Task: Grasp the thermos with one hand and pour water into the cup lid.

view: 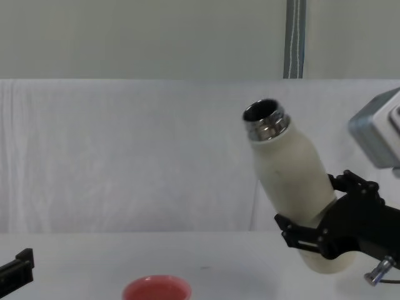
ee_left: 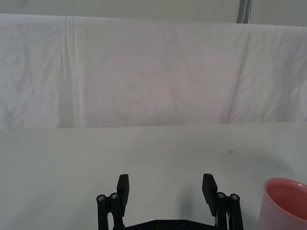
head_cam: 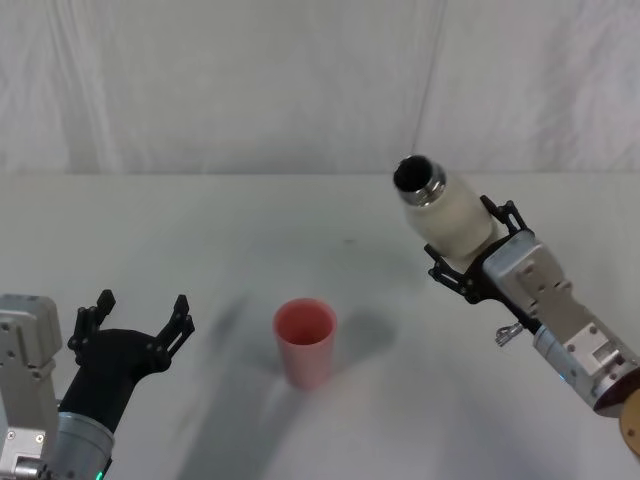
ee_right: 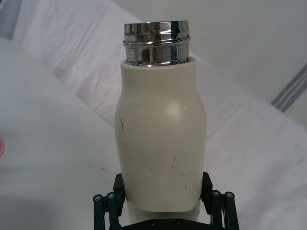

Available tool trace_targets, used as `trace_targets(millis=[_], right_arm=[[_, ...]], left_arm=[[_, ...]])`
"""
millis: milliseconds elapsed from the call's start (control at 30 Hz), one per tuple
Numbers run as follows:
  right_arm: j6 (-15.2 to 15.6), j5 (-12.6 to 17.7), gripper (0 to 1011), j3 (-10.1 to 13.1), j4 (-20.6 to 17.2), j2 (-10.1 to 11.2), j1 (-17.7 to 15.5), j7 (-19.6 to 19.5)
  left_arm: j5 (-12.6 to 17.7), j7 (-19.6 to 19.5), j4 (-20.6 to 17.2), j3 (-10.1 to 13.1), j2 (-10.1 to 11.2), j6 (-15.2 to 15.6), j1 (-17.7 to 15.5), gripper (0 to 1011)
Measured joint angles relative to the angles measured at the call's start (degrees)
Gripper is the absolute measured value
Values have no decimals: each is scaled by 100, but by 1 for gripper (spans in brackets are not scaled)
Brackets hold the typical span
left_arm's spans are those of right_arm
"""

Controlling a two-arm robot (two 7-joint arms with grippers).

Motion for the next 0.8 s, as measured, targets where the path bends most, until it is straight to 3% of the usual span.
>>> trace_targets(millis=[367, 800], right_arm=[[297, 567, 952, 315, -155, -77, -107, 232], [887, 1524, 953, 679, -462, -201, -380, 530]], left_arm=[[0, 0, 0, 0, 0, 0, 0, 1001], [0, 0, 0, 0, 0, 0, 0, 1001]])
